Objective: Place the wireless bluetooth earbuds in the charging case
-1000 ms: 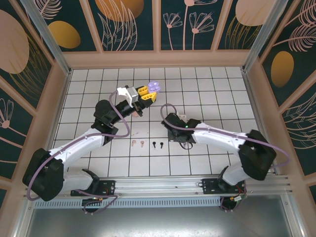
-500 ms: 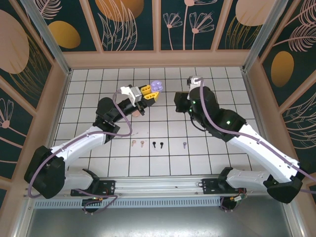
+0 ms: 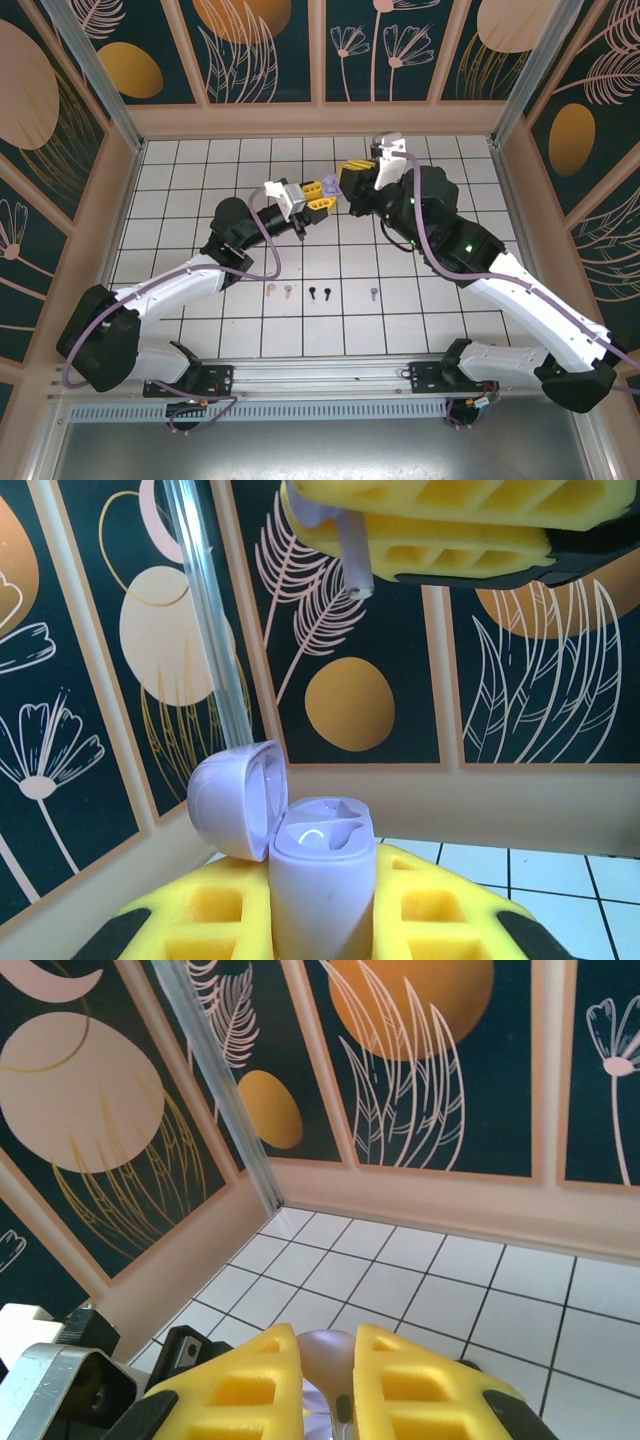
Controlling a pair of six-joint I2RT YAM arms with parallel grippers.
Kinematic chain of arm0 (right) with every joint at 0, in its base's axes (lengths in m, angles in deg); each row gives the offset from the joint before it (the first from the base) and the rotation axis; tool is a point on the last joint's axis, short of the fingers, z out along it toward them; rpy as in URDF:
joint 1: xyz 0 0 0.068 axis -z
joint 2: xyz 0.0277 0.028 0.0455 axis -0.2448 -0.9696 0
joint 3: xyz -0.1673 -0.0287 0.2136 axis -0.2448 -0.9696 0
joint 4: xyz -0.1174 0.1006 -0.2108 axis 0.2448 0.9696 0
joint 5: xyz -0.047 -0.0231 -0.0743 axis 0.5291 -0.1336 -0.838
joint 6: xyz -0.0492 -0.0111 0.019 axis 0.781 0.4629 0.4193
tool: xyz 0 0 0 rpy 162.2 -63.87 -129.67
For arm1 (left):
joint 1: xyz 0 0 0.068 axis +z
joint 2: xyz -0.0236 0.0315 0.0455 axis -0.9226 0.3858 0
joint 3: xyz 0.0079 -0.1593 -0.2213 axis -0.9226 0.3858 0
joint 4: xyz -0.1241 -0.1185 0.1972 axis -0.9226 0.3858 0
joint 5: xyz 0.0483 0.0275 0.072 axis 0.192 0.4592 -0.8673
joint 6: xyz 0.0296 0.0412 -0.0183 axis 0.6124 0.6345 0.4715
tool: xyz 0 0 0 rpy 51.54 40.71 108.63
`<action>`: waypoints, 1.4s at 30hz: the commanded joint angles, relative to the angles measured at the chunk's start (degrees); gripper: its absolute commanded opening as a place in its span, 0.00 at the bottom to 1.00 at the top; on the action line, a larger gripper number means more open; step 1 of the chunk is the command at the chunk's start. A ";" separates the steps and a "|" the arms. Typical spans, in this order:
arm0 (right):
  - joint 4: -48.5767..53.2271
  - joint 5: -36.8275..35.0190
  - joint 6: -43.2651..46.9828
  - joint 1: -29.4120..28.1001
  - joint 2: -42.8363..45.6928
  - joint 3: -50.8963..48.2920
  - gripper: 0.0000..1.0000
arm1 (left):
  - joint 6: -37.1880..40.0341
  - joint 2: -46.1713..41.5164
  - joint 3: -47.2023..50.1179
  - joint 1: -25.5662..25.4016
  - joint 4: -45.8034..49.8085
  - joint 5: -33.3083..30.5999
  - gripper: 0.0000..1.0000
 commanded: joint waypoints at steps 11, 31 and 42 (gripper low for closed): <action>-5.44 3.62 -1.11 0.55 -0.46 -4.79 0.15 | 0.23 0.00 -1.62 -0.48 -1.93 0.07 0.00; -5.53 5.67 -4.21 1.70 -1.43 -7.04 0.13 | 0.34 -1.03 -1.71 -0.48 -1.67 -0.19 0.00; -5.35 5.91 -3.83 3.03 -1.29 -8.35 0.12 | 0.11 -1.57 -2.02 -0.44 -1.67 0.07 0.00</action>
